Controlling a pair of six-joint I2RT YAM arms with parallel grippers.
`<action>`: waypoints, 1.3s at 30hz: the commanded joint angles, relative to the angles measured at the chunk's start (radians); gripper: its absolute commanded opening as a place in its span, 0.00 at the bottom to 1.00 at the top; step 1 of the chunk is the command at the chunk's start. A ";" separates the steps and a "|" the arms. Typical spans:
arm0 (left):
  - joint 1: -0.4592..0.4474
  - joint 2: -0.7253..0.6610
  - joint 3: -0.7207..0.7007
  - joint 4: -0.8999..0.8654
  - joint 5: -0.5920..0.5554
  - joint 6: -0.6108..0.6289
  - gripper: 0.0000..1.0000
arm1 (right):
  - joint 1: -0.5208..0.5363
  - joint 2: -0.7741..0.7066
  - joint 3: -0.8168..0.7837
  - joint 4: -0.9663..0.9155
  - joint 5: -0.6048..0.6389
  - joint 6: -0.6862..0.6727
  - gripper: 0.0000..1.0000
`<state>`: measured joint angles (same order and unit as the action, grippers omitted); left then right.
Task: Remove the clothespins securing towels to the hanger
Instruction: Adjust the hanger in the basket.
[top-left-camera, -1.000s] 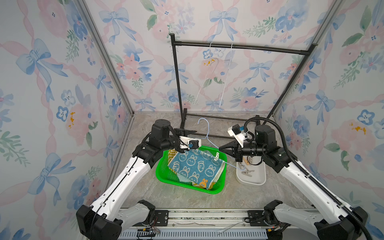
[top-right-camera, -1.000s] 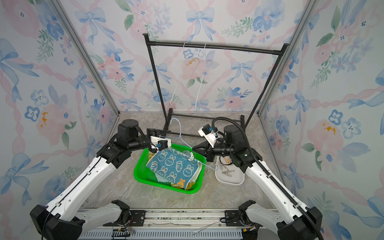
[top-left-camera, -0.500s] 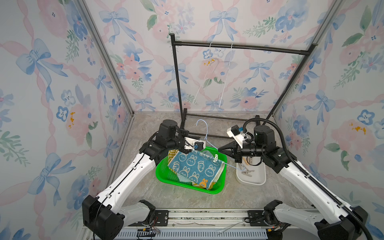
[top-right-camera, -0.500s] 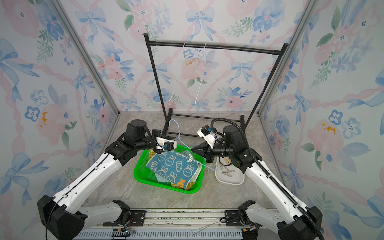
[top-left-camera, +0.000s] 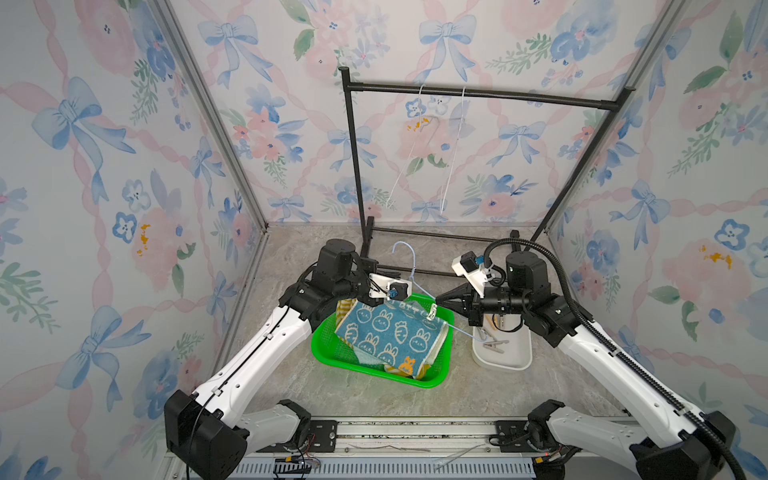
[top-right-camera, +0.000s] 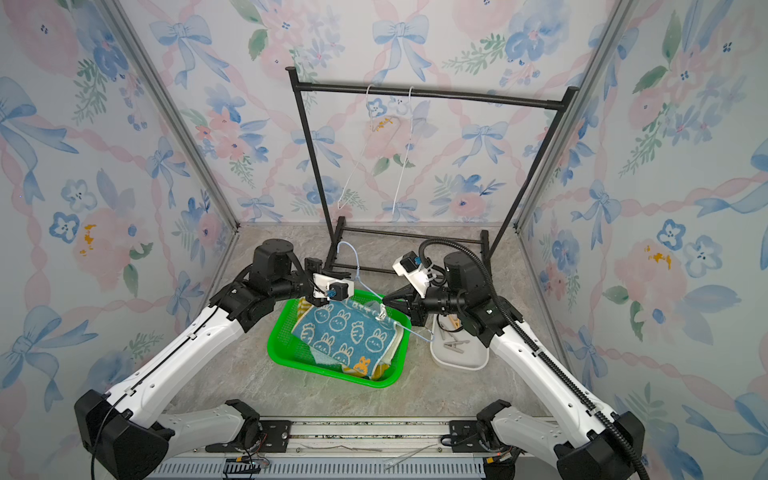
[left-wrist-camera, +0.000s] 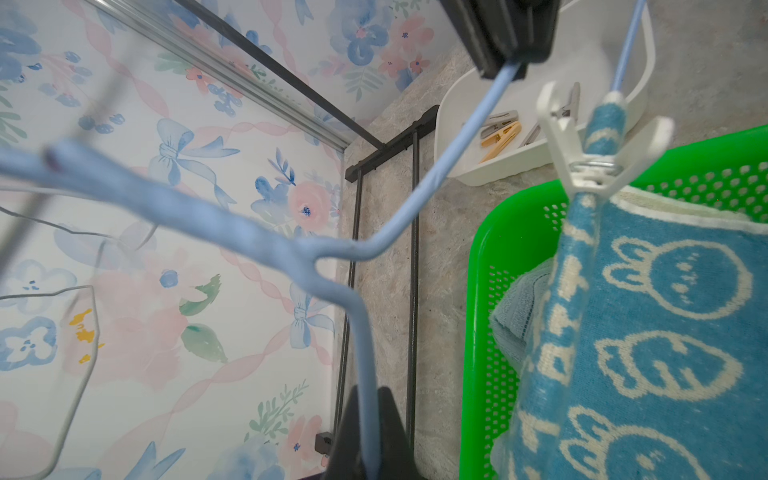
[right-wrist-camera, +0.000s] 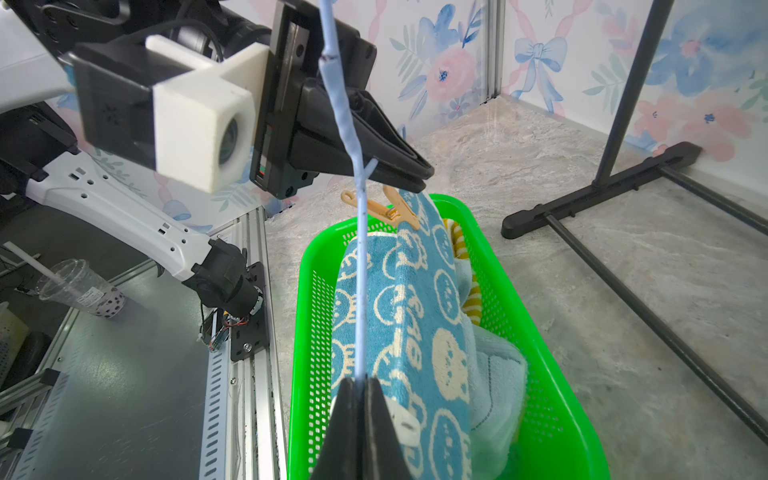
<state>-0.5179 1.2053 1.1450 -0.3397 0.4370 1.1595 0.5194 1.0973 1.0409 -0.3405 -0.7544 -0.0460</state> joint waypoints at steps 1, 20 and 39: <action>-0.011 -0.011 0.011 -0.028 -0.005 0.000 0.00 | 0.010 -0.026 0.018 0.002 0.040 -0.021 0.05; -0.015 -0.046 -0.011 -0.028 -0.048 -0.109 0.00 | 0.079 -0.155 0.062 -0.095 0.385 -0.145 0.52; -0.016 -0.046 -0.128 -0.050 -0.030 -0.193 0.00 | 0.413 -0.262 -0.002 -0.169 0.818 -0.427 0.69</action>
<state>-0.5297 1.1530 1.0302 -0.3748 0.3820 0.9932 0.8875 0.8486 1.0626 -0.4622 -0.0246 -0.4061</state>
